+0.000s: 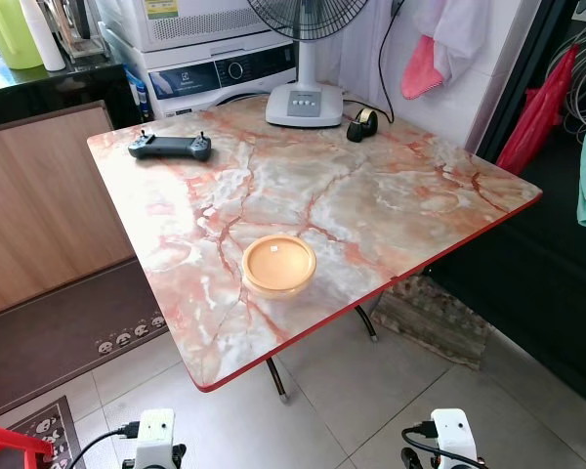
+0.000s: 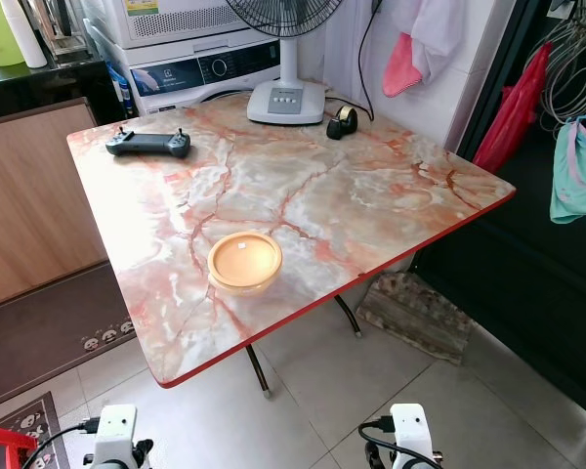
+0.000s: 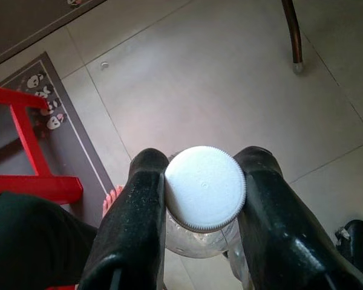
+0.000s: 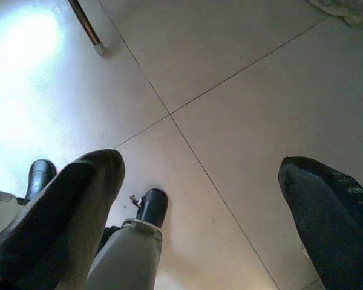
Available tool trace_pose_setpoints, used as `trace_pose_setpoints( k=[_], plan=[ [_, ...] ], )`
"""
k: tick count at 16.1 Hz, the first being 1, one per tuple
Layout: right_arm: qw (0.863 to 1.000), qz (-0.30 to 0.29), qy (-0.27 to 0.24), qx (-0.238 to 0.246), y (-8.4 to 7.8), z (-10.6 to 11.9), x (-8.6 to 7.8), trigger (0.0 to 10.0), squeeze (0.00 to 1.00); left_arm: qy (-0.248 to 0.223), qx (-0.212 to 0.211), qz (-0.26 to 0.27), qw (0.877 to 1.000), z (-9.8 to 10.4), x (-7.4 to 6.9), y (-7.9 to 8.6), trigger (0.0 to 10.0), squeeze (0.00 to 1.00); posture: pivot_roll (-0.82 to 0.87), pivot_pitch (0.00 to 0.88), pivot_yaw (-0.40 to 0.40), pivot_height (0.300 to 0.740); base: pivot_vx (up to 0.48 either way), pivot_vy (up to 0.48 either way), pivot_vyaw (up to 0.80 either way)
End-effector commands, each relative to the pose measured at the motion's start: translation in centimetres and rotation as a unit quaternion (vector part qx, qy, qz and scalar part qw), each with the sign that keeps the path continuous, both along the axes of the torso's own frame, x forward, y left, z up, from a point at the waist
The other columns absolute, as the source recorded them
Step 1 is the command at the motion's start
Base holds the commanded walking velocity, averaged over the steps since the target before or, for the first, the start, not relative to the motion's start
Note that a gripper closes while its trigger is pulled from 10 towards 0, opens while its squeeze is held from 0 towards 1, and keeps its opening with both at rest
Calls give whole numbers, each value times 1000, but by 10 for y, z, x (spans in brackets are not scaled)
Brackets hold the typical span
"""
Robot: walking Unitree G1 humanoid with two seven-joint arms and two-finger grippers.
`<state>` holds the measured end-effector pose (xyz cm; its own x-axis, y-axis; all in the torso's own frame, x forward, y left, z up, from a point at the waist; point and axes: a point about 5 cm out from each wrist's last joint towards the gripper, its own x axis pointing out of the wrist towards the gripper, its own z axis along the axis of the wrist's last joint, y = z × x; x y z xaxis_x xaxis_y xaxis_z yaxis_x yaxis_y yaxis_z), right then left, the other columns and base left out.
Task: Restocking fridge
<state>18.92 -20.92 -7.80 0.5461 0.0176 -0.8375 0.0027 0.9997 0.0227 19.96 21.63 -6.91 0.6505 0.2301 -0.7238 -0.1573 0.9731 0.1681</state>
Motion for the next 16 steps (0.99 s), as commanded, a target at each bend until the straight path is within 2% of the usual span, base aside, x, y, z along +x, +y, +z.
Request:
trace_pose_setpoints(
  k=[1,3,6,16],
  plan=[
    [1000,-4,2,-1,-1,1,1,10000,0,16,-6,10,1000,-4,-6,-1,10000,0,101,0,-41,740,0,0,0],
    [1000,4,11,-3,-1,0,1,10000,0,19,-9,9,1000,-5,-7,-2,10000,0,101,0,-41,740,0,0,-291],
    [1000,14,17,-7,-1,0,0,10000,0,15,-27,16,999,-5,-7,-3,10000,0,102,0,-41,740,0,0,-788],
    [999,25,25,-9,-1,0,0,10000,0,17,-41,18,999,-6,-7,-5,10000,0,100,0,-43,740,0,0,-782]
  ],
)
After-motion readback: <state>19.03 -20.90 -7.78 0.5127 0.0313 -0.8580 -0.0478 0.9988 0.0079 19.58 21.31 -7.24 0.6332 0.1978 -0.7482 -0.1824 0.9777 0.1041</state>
